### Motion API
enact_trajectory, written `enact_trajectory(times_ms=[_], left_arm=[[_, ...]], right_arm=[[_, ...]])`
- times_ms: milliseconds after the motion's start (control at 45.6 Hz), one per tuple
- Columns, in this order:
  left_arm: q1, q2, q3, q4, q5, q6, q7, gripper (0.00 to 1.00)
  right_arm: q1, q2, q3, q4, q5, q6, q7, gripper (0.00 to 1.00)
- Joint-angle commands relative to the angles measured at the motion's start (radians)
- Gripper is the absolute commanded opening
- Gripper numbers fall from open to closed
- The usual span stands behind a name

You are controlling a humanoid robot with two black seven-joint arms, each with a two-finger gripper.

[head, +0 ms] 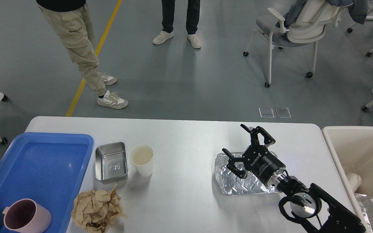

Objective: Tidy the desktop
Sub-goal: 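Move the left gripper down toward the small metal tin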

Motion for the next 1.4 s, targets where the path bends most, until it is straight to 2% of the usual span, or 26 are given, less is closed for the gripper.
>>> enact_trajectory(times_ms=[0,88,175,263,373,526,680,899,987,1206,1382], left_arm=[[-0.001,-0.008,-0.013,0.029,0.002,-0.051,0.008,0.97],[-0.011,-0.044,-0.013,0.082,0.019,-0.073,0.010,0.97],[-0.070,-0.067,-0.014,0.113,0.089,-0.145,0.010,0.97],[-0.130,-0.079,-0.010,0.142,0.226,-0.200,0.008,0.97],[-0.167,-0.143,-0.013,0.196,0.486,-0.244,-0.021,0.97],[-0.225,-0.228,-0.008,0.262,0.962,-0.292,-0.170,0.97],[-0.267,-0.292,-0.008,0.312,1.351,-0.292,-0.286,0.97],[-0.339,-0.389,0.012,0.320,1.779,-0.291,-0.375,0.97],[-0.396,-0.427,0.070,0.320,1.912,-0.291,-0.421,0.97],[-0.615,-0.544,0.349,0.368,1.944,-0.274,-0.424,0.97],[-0.673,-0.656,0.467,0.458,1.944,-0.226,-0.421,0.97]], right_arm=[[0.002,0.001,0.000,-0.001,0.000,-0.002,0.000,1.00],[0.003,0.002,0.001,-0.001,0.000,-0.003,0.000,1.00],[0.005,0.002,0.002,0.001,0.000,-0.008,0.000,1.00],[0.005,0.002,0.003,0.001,0.000,-0.008,0.000,1.00],[0.006,0.002,0.006,0.002,0.000,-0.008,0.000,1.00],[0.009,0.002,0.008,0.002,0.002,-0.008,0.002,1.00],[0.009,-0.004,0.008,0.007,0.002,-0.008,0.002,1.00],[0.009,-0.007,0.011,0.015,0.002,-0.008,0.002,1.00],[0.009,-0.010,0.011,0.016,0.002,-0.008,0.003,1.00],[0.003,-0.010,0.014,0.024,0.002,-0.008,0.005,1.00],[-0.001,-0.010,0.017,0.029,0.002,-0.008,0.006,1.00]])
